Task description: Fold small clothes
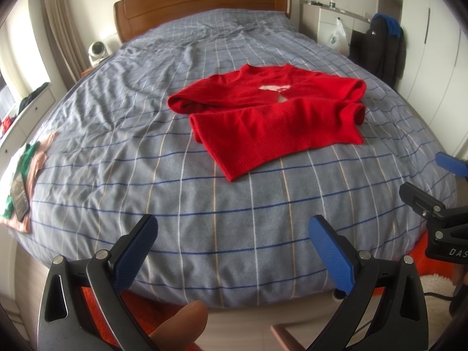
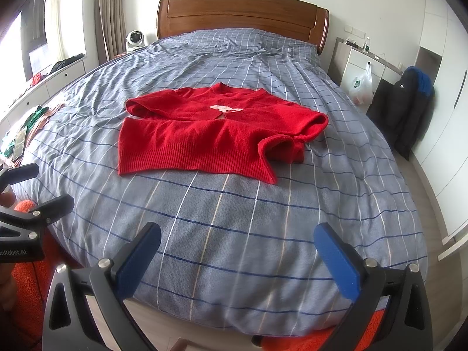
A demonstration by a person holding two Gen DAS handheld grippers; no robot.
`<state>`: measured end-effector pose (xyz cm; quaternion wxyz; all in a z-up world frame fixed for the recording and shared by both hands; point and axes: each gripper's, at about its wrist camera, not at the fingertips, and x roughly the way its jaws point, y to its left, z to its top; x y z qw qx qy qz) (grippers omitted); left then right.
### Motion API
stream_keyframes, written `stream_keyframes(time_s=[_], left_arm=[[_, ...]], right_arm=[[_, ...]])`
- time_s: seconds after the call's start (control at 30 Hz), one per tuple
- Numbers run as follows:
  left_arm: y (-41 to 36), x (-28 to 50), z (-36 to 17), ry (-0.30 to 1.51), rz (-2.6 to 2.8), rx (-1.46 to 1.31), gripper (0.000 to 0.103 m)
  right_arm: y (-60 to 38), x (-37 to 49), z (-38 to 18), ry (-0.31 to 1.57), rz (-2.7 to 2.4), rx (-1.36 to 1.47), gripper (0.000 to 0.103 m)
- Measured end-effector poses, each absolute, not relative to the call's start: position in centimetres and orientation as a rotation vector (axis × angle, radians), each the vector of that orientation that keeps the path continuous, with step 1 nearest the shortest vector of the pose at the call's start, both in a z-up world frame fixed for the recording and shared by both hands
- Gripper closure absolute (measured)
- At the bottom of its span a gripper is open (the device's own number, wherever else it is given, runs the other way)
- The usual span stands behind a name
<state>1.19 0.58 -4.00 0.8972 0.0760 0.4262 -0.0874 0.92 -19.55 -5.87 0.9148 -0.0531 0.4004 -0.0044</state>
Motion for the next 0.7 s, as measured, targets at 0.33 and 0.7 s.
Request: stream_keyframes(time_s=[0.33, 0.7], left_arm=[[0.60, 1.20, -3.99, 0.884, -0.182, 0.157, 0.000], [1.19, 0.99, -4.37, 0.903, -0.170, 0.150, 0.000]], right_arm=[[-19.53, 0.90, -5.84, 0.824, -0.010, -0.109, 0.000], [-19.40, 0.87, -5.93, 0.830, -0.007, -0.109, 0.000]])
